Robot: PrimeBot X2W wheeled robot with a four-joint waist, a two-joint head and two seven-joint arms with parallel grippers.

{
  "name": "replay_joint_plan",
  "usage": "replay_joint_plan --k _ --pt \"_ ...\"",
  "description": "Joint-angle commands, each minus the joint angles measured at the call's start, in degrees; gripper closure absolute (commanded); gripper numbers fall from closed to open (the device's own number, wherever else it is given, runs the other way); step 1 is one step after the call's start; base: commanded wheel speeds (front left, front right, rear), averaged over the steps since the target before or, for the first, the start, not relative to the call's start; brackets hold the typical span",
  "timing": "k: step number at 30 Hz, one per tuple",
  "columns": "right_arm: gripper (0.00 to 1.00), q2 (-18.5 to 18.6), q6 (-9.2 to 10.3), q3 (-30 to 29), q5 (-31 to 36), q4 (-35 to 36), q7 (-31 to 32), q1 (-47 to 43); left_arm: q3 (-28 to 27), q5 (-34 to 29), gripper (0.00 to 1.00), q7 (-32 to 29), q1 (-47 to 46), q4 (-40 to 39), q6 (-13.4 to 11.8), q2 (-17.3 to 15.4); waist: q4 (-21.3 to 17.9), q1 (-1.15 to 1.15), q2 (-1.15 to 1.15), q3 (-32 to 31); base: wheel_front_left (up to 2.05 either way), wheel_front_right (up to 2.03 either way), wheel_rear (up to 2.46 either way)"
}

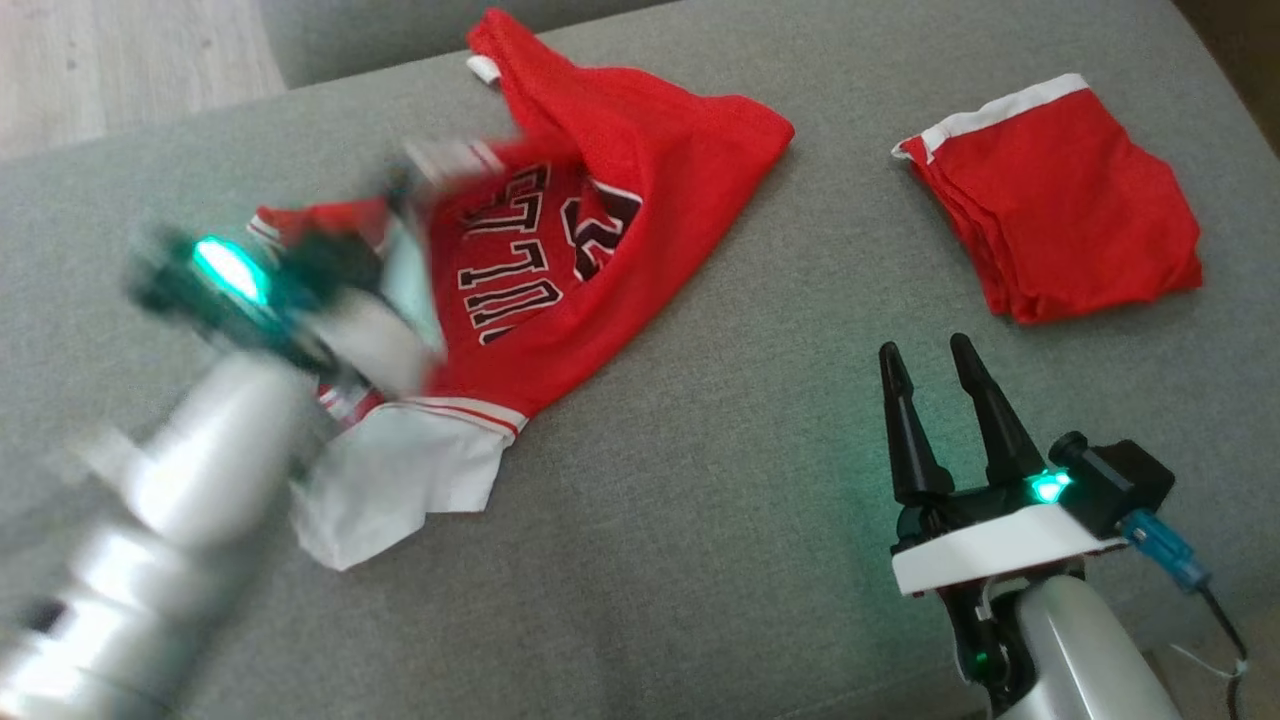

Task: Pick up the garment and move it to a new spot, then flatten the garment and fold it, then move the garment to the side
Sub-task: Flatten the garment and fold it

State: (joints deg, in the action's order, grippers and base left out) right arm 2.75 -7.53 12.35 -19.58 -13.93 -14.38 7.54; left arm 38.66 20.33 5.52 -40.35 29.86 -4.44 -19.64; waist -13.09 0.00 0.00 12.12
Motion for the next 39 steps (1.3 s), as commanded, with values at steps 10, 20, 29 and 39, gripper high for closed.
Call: replay_joint_plan --k 10,20,29,39 --pt "0.0 0.12 0.04 4.34 -2.82 3.05 -0.62 3.87 -8.39 -1.32 1.0 -9.48 -26.26 8.52 3.25 -14.35 -4.53 0.0 0.0 6.73 0.0 0.0 0.0" --pt "0.0 0.12 0.04 5.76 -3.96 3.54 -0.62 5.17 -9.89 -4.9 1.0 -9.61 -38.68 22.93 -1.6 -19.38 -7.17 0.0 0.0 10.67 0.0 0.0 0.0" --pt "0.0 0.12 0.04 5.07 -2.63 3.04 -0.62 5.47 -9.62 -4.5 0.0 -3.34 -38.43 29.95 -3.34 -16.66 -5.39 0.0 0.0 10.59 0.0 0.0 0.0" --pt "0.0 0.12 0.04 2.84 -0.29 3.01 -0.62 5.21 -10.99 0.05 0.0 7.72 -33.23 28.98 -0.27 -9.08 -0.67 0.0 0.0 6.44 0.0 0.0 0.0"
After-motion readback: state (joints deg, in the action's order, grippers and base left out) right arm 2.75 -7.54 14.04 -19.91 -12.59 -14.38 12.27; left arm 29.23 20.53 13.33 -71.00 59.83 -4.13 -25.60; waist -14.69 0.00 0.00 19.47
